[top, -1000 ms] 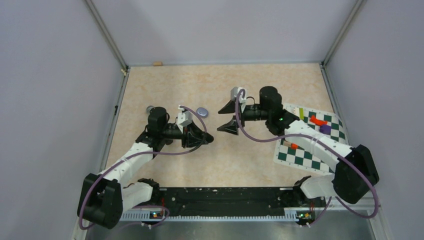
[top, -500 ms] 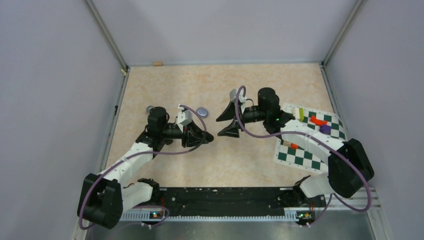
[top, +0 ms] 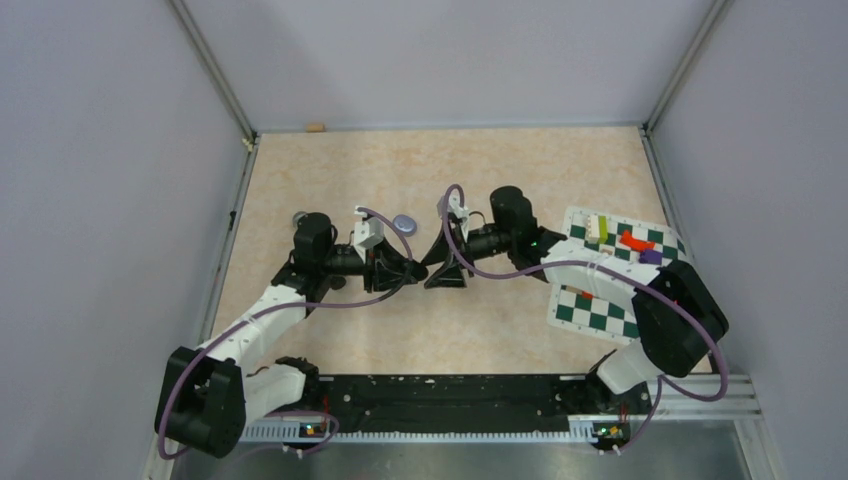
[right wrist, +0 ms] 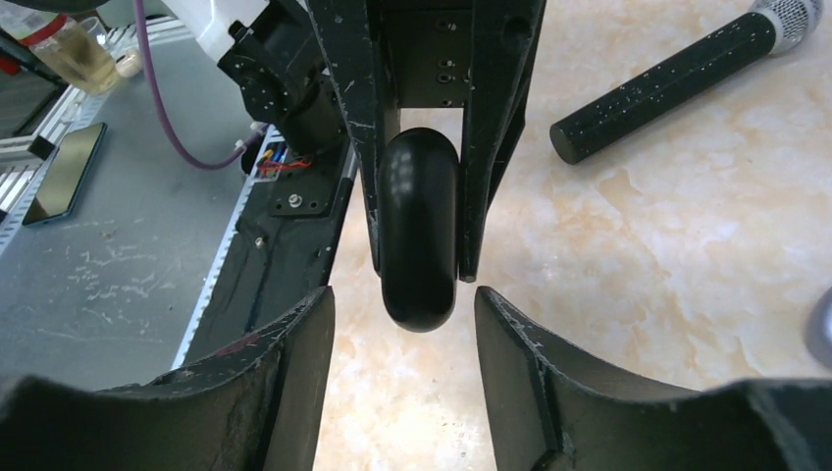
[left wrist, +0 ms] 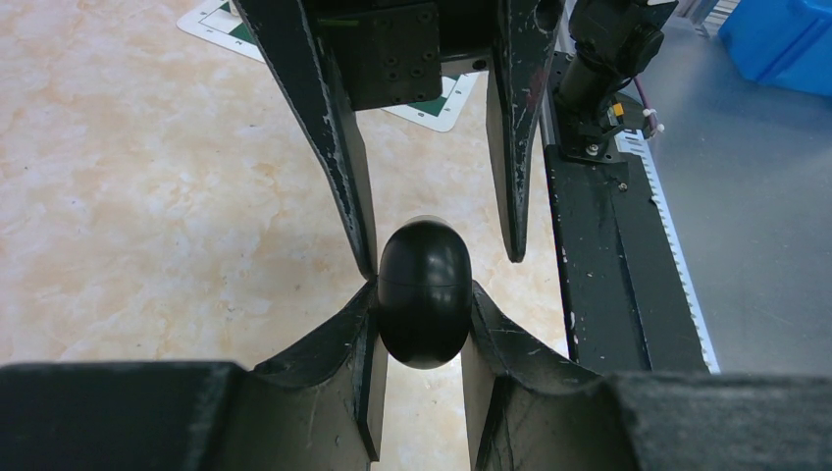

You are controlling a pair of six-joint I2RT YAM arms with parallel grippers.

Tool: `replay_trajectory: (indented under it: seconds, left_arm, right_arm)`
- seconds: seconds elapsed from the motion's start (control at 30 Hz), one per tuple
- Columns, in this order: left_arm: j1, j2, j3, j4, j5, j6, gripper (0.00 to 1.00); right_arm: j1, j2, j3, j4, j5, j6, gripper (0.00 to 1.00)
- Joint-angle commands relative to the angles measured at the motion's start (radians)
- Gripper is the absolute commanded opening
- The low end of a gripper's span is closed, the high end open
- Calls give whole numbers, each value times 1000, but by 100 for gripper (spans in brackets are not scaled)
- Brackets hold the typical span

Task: Insert the wireless bluetooth earbuds into the charging case
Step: Close the charging case at the center of the board, then place the charging case at the center of the board.

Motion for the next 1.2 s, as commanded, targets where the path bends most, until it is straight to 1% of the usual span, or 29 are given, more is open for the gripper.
replay_trajectory:
  seconds: [0.0, 0.07, 0.23, 0.33, 0.4, 0.47, 0.57, 0.63, 0.7, 0.87, 1.0, 1.07, 1.1, 1.13, 1.17]
  left_arm:
    - [-1, -14, 9, 32, 9, 8, 0]
    - [-1, -12, 8, 33, 9, 12, 0]
    - [-1, -9, 7, 31, 8, 15, 0]
    - [-1, -9, 8, 29, 7, 15, 0]
    - [-1, -10, 9, 28, 6, 15, 0]
    - [-1, -11, 8, 26, 6, 14, 0]
    - [-1, -12, 7, 24, 4, 19, 0]
    - [0, -12, 8, 23, 4, 20, 0]
    - [0, -13, 7, 22, 3, 21, 3]
    - [0, -15, 6, 20, 3, 22, 36]
    - [0, -17, 7, 13, 7, 28, 61]
    - [-1, -19, 9, 6, 8, 34, 76]
    - [0, -19, 11, 4, 8, 37, 84]
    - [-1, -19, 11, 1, 11, 40, 95]
    - [-1, -20, 12, -2, 14, 41, 98]
  right_arm:
    - [22, -3, 34, 11, 6, -31, 50]
    - [21, -6, 33, 12, 12, -32, 47]
    - [23, -1, 21, 55, 12, 2, 46]
    - [27, 11, 18, 73, 19, 16, 41]
    - [30, 17, 17, 82, 23, 24, 35]
    - [31, 20, 18, 90, 24, 33, 25]
    - [32, 21, 20, 93, 26, 35, 14]
    - [33, 20, 21, 94, 28, 35, 10]
    - [32, 20, 21, 92, 27, 35, 5]
    - [31, 18, 32, 70, 24, 27, 2]
    - [30, 4, 43, 33, 28, -1, 1]
    - [30, -3, 46, 20, 33, -12, 1]
    - [28, -8, 47, 15, 34, -16, 1]
    - [27, -11, 47, 12, 33, -20, 1]
    - [24, -16, 48, 10, 35, -22, 1]
